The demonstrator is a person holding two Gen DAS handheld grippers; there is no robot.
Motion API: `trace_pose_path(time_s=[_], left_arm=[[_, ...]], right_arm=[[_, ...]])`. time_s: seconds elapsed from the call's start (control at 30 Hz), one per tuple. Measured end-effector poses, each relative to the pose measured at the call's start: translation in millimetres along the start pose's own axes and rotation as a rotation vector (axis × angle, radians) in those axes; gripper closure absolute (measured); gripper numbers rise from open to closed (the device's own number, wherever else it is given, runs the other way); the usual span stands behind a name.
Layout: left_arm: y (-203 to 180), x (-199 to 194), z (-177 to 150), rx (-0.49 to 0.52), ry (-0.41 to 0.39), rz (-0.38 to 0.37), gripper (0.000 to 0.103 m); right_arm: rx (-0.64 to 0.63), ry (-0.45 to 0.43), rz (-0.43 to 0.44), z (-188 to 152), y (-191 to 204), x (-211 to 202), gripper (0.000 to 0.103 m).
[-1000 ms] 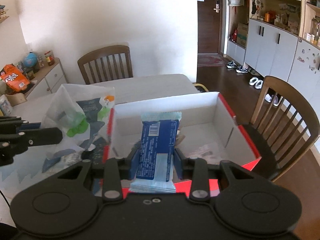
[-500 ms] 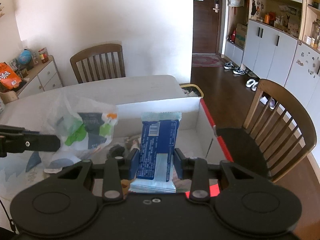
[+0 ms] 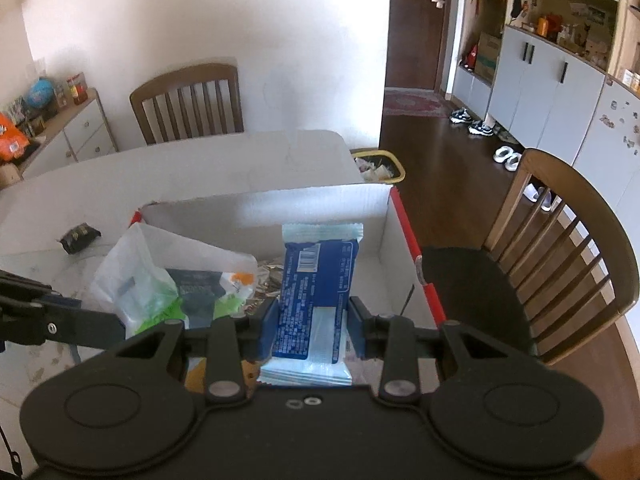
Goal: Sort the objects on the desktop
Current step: 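Lift the white package and blue bar and carry them into the shoebox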
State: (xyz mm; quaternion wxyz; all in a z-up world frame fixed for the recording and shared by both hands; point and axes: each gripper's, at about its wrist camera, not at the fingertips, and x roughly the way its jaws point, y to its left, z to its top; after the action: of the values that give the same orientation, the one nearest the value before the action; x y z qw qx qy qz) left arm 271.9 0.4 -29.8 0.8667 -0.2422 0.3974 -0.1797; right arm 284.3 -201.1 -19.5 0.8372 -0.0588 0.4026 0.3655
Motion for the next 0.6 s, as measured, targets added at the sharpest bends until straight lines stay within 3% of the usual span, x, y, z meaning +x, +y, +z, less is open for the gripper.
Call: trace_pose_path(time_s=[0.33,0.6], left_arm=[[30,28,5,-0.139,0.041,-0.039,0.09],[41,45,7,-0.163,0.064,-0.011,0.09]], right_arm=[[-0.021,0.102,-0.01,11,-8,46,0.067],[-0.056,0.162,-0.019,14,-9,73,0.067]])
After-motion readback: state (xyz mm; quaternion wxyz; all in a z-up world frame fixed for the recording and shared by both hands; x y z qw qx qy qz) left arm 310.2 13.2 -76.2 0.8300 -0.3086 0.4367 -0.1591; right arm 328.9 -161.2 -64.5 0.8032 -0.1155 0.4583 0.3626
